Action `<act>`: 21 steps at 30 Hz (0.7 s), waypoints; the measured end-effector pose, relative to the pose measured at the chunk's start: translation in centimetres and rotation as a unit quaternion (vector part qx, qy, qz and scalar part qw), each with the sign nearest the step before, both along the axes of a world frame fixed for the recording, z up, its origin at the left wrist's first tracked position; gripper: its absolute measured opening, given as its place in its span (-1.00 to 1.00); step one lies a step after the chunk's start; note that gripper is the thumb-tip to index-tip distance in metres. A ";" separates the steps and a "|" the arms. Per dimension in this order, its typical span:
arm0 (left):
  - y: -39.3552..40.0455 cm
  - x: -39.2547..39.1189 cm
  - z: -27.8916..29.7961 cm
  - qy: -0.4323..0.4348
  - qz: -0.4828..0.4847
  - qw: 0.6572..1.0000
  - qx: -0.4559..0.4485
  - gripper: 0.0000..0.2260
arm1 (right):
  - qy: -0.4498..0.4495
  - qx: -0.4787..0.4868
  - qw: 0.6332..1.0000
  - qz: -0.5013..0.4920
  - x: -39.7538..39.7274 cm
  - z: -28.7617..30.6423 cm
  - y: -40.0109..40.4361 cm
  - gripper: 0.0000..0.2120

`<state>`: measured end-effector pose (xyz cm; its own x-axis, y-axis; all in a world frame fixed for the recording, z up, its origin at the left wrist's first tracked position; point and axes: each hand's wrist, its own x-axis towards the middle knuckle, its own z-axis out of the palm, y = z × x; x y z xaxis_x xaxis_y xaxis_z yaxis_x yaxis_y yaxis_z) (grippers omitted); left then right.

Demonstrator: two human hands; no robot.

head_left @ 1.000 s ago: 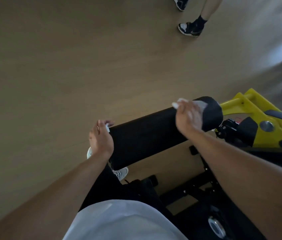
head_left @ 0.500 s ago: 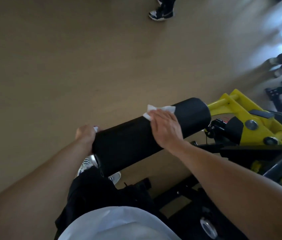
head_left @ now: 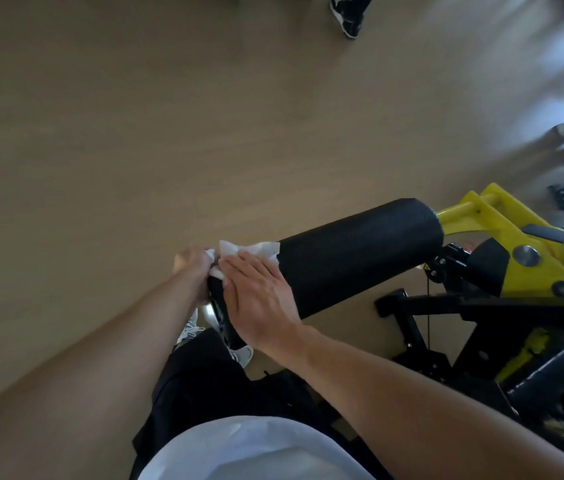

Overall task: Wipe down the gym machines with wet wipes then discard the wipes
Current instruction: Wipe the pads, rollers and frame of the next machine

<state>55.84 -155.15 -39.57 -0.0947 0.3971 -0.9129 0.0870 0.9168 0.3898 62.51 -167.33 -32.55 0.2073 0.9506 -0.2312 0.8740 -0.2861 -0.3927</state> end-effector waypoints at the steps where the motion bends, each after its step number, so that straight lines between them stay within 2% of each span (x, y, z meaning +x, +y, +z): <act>1: 0.0 -0.2 0.0 -0.001 0.009 1.000 0.015 -0.74 | 0.002 -0.008 1.000 0.017 0.1 0.1 -0.2 -0.56; 4: -1.0 -0.2 1.0 0.016 -0.015 0.991 0.132 -0.67 | -0.041 -0.037 0.998 0.034 5.2 -0.1 -0.7 -0.56; 6: -2.6 -0.1 2.9 0.023 -0.063 0.973 0.223 -0.67 | -0.074 -0.038 0.996 -0.040 10.8 -0.2 -1.4 -0.58; 8: -4.0 0.0 4.1 0.014 -0.109 0.956 0.273 -0.63 | -0.107 -0.037 0.981 -0.158 17.4 -0.5 -2.4 -0.58; 11: -4.3 0.0 4.1 0.028 -0.128 0.951 0.280 -0.63 | -0.106 -0.076 0.942 -0.309 25.1 -0.6 -3.8 -0.54; 14: -3.7 0.2 3.1 0.032 -0.130 0.955 0.264 -0.65 | -0.097 -0.091 0.919 -0.371 27.8 -1.5 -3.8 -0.53; 18: -3.6 0.2 2.4 0.042 -0.147 0.955 0.255 -0.63 | -0.116 -0.102 0.882 -0.446 25.7 -2.1 -2.6 -0.50; 20: -3.2 0.5 2.2 0.052 -0.141 0.958 0.244 -0.63 | -0.107 -0.106 0.888 -0.435 22.3 -1.5 -1.6 -0.49; 21: -3.0 0.7 2.3 0.058 -0.137 0.961 0.234 -0.63 | -0.096 -0.102 0.904 -0.404 19.6 -1.3 -1.2 -0.50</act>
<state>56.56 -158.14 -37.24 -0.0190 0.7858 -0.6181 0.3670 0.5806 0.7268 82.14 -168.54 -33.82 0.8698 0.4128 -0.2703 0.3940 -0.9108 -0.1231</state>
